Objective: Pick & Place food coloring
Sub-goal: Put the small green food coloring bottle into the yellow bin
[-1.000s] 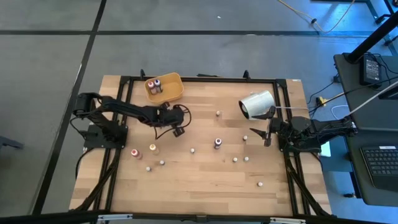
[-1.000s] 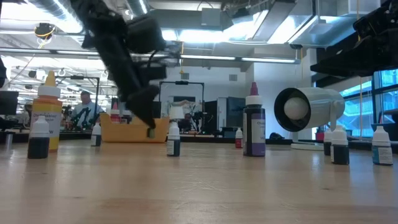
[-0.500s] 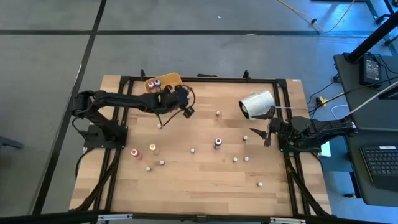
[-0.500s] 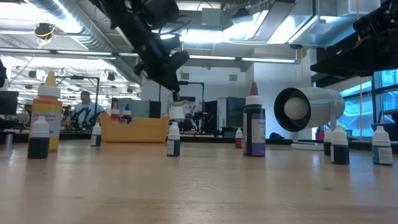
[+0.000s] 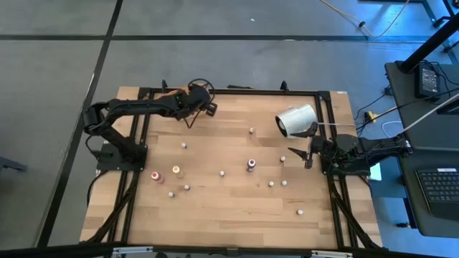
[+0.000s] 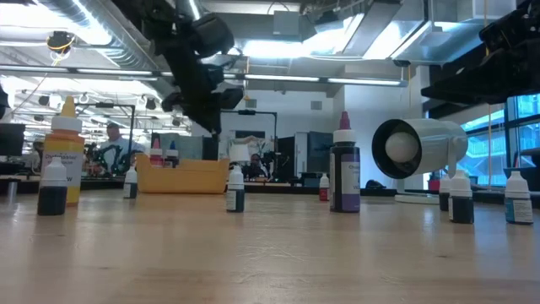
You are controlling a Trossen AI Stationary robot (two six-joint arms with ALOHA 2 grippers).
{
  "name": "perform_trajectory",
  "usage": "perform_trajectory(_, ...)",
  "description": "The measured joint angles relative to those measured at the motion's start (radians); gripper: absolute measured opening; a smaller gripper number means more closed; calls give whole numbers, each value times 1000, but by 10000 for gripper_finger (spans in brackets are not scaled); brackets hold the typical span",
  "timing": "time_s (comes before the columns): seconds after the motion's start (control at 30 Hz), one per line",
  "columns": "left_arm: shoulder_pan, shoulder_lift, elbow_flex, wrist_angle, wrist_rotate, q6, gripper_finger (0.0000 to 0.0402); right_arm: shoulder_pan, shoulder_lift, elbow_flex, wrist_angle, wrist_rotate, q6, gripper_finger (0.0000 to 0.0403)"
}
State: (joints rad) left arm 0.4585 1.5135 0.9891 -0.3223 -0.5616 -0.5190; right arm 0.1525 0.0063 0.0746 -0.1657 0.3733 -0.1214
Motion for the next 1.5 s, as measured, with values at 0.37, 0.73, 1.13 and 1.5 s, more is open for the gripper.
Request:
perform_trajectory(0.37, 54, 31, -59, -24, 51, -125, 63, 0, 0, 0, 0, 0, -19, 275)
perform_trajectory(0.73, 56, 118, -82, -12, 50, -179, 65, 0, 0, 0, 0, 0, -19, 275)
perform_trajectory(1.13, 62, 154, -82, -10, 65, -175, 81, 0, 0, 0, 0, 0, -19, 275)
perform_trajectory(1.5, 62, 154, -82, -10, 68, -175, 109, 0, 0, 0, 0, 0, -18, 275)
